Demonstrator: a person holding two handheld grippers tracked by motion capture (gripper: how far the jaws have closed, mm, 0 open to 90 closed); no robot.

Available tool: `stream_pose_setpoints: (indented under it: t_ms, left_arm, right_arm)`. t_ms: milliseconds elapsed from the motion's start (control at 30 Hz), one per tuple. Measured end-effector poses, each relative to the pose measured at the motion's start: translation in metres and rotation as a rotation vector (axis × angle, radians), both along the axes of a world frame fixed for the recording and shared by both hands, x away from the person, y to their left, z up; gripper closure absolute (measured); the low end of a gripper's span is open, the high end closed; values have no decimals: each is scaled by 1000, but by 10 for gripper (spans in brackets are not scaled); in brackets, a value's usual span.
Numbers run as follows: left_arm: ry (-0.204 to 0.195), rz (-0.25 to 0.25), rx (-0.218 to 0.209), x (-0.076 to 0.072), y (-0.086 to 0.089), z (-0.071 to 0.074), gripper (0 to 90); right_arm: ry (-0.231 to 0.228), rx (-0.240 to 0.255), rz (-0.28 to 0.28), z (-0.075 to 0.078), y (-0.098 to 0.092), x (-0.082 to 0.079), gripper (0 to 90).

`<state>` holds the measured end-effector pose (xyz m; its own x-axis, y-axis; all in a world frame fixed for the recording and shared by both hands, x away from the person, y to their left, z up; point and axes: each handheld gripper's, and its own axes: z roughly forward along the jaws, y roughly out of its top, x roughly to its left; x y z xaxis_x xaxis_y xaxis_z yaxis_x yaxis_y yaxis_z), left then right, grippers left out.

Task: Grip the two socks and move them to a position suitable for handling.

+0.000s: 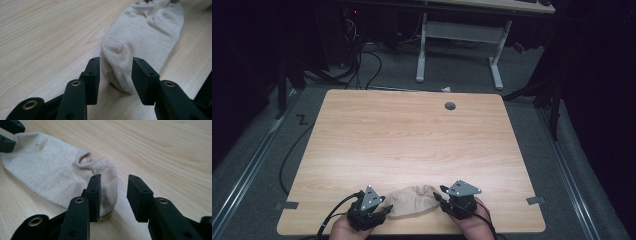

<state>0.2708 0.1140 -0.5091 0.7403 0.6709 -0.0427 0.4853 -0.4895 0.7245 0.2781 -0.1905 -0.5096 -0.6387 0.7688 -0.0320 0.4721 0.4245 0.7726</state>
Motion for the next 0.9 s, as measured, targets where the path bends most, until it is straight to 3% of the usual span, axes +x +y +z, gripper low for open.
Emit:
stream_pose_setpoints:
  t_ms: [233, 500, 633, 767, 900]
  left_arm:
    - [-12, 19, -30, 9, 6, 4, 559]
    - [-15, 68, -65, 36, 23, 4, 550]
    - [-32, 113, -61, 54, 42, 1, 533]
    - [-56, 164, -38, 68, 64, 2, 528]
    - [-76, 218, -52, 76, 83, 5, 532]
  right_arm:
    - [-28, 17, -23, 2, -6, 5, 582]
    - [-43, 37, -94, -1, -22, 19, 555]
    - [-55, 41, -164, -4, -39, 30, 545]
    - [-71, 15, -245, -9, -63, 39, 526]
    - [-87, -10, -334, -11, -85, 39, 521]
